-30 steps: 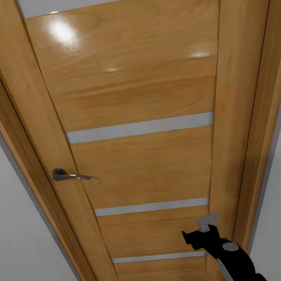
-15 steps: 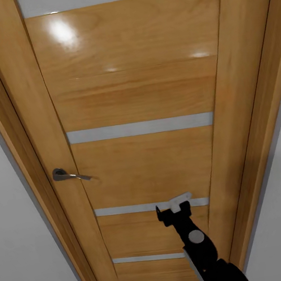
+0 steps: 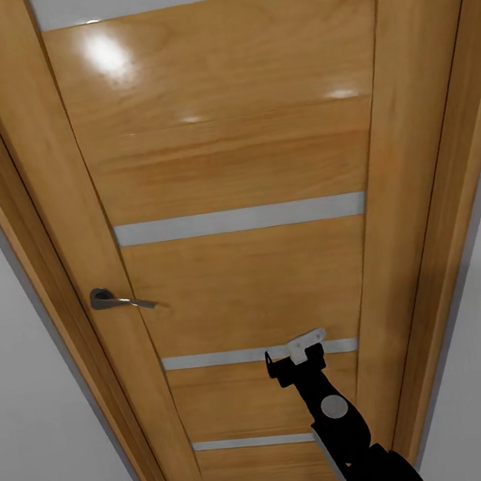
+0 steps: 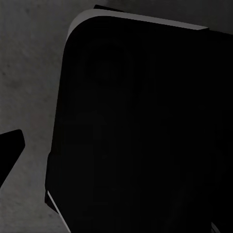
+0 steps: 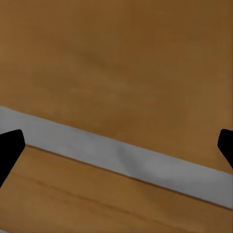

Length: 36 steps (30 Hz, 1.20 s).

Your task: Move the two storage containers from the living room to the garage. In the garage, place one container on the floor and stack the other container on top of it (either order is fine).

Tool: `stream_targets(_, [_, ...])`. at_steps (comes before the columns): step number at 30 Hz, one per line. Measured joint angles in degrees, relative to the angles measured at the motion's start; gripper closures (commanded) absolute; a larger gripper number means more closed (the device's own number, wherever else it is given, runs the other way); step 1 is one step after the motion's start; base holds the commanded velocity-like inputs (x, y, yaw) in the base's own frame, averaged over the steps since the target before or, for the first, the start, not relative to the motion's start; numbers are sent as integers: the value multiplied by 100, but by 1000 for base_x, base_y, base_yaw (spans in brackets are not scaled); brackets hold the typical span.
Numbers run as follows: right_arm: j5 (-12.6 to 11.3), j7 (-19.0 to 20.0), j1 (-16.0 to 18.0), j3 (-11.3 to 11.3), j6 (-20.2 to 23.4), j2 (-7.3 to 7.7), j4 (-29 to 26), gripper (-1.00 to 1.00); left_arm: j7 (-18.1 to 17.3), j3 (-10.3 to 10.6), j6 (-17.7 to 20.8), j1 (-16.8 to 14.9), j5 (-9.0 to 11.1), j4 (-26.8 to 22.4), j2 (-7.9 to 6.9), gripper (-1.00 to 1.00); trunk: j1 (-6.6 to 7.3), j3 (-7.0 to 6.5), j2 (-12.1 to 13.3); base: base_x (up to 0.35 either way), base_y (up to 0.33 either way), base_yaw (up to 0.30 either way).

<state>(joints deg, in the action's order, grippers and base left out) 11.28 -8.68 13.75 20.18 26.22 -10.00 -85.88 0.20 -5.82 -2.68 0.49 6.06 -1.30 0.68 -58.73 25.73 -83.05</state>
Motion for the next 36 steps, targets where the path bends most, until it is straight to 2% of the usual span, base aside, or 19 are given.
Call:
stream_targets(4, [-14,24,99,3,-2,0,59,-100,0,-1,0,0,0,0,0,-100,0,0,0,0,0,0])
stream_targets(6, [-30,54,291,7,10,0,162,-100,1,0,0,0,0,0,2,-100,0,0,0,0,0,0])
stream_targets(8, [-38,114,632,37,39,0,407,-100,-1,-1,0,0,0,-1,4,-100,0,1,-1,0,0,0])
stream_targets(9, [59,110,734,96,88,0,540,-100,-3,-4,1,2,-1,-3,3,-100,1,1,-2,0,0,0])
stream_targets(10, [-51,127,873,148,76,0,633,-100,-1,-1,0,0,0,-1,2,-100,0,0,0,0,0,0])
stream_targets(11, [-2,104,1074,270,146,1,881,-100,0,-3,1,2,-1,-3,3,-100,1,1,-1,0,0,0])
stream_targets(15, [-61,138,1671,449,5,0,1511,-100,1,5,0,0,-7,0,8,-100,0,0,0,0,0,0])
stream_targets(17, [-134,159,2004,475,-43,0,1922,-100,-2,8,0,0,-8,-1,9,-100,1,1,-1,0,0,0])
stream_targets(19, [-95,119,2426,481,-169,0,2410,-100,-1,10,0,0,-8,0,9,-100,0,0,0,0,0,0])
stream_targets(21, [-156,101,2921,496,-480,0,3189,-100,-1,4,0,-1,-10,1,9,-100,0,1,-1,0,0,0])
stream_targets(25, [-147,72,3374,480,-656,0,3803,-100,-3,0,0,0,-9,1,4,-100,0,0,0,0,0,0])
stream_targets(27, [-401,76,3800,497,-727,0,4388,-100,-3,0,-1,-2,-8,1,1,-100,0,1,1,0,0,0])
stream_targets(28, [-445,66,4062,484,-752,0,4650,-100,-4,0,-1,-1,-8,1,1,-100,0,1,1,0,0,0])
stream_targets(29, [-830,138,4480,516,-992,0,5306,-100,-4,1,-1,-2,-10,1,0,-100,1,1,-1,0,0,0])
stream_targets(30, [-1067,72,4811,470,-1096,0,5574,-100,-3,0,-1,-1,-8,-4,0,-100,0,-1,1,0,0,0])
stream_targets(31, [-1179,24,4928,452,-1122,0,5652,-100,-1,0,-1,-1,-3,-7,0,-100,0,-1,0,0,0,0])
stream_targets(36, [-1215,-162,4944,444,-1127,0,5659,-100,-3,0,-1,-1,-2,-7,0,-100,0,0,0,0,0,0])
